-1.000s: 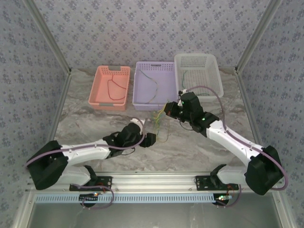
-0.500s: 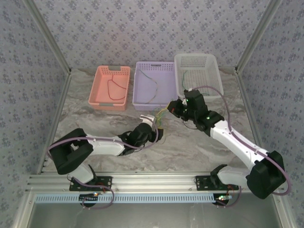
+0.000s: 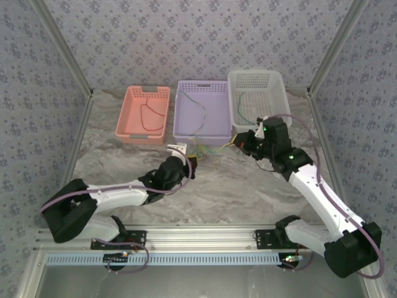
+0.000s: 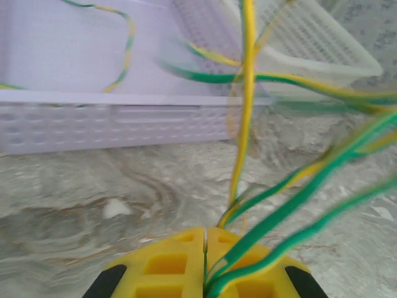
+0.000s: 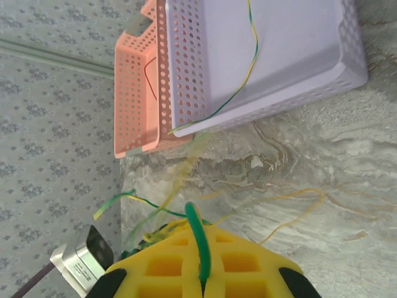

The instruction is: Untangle the cables

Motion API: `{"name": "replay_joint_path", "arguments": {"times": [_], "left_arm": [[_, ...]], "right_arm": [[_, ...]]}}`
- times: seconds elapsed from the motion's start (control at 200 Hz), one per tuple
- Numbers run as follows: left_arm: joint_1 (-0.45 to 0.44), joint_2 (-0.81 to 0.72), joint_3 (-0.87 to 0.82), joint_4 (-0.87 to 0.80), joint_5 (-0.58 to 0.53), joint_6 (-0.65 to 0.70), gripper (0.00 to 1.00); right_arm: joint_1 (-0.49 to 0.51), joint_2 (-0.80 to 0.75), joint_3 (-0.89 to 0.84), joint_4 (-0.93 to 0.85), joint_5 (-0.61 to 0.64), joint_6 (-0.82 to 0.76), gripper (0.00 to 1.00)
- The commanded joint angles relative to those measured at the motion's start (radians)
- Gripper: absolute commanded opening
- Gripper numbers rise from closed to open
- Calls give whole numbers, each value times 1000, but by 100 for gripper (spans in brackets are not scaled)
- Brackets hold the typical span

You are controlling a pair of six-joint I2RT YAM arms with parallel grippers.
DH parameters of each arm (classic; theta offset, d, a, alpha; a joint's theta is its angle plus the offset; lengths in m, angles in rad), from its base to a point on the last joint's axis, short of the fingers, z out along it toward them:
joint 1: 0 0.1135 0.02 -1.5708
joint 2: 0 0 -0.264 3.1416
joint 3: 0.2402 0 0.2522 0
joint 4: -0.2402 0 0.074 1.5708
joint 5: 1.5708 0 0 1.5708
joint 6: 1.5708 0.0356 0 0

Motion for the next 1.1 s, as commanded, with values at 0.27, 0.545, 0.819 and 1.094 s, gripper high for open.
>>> {"name": "replay_joint_path", "arguments": {"times": [0.27, 0.545, 0.819, 1.094], "left_arm": [[205, -172, -70, -367, -21, -90, 0], [243, -69, -10, -497, 19, -131, 0], [245, 5, 23, -479, 91, -132, 0], [242, -94, 120, -593, 156, -136, 51]], "right_arm": [[-254, -102, 126, -102, -70, -101, 0], [-357, -135, 189, -84, -106, -101, 0], [-424, -108, 254, -61, -181, -89, 0], [-378, -102, 216, -52, -232, -277, 0]]}}
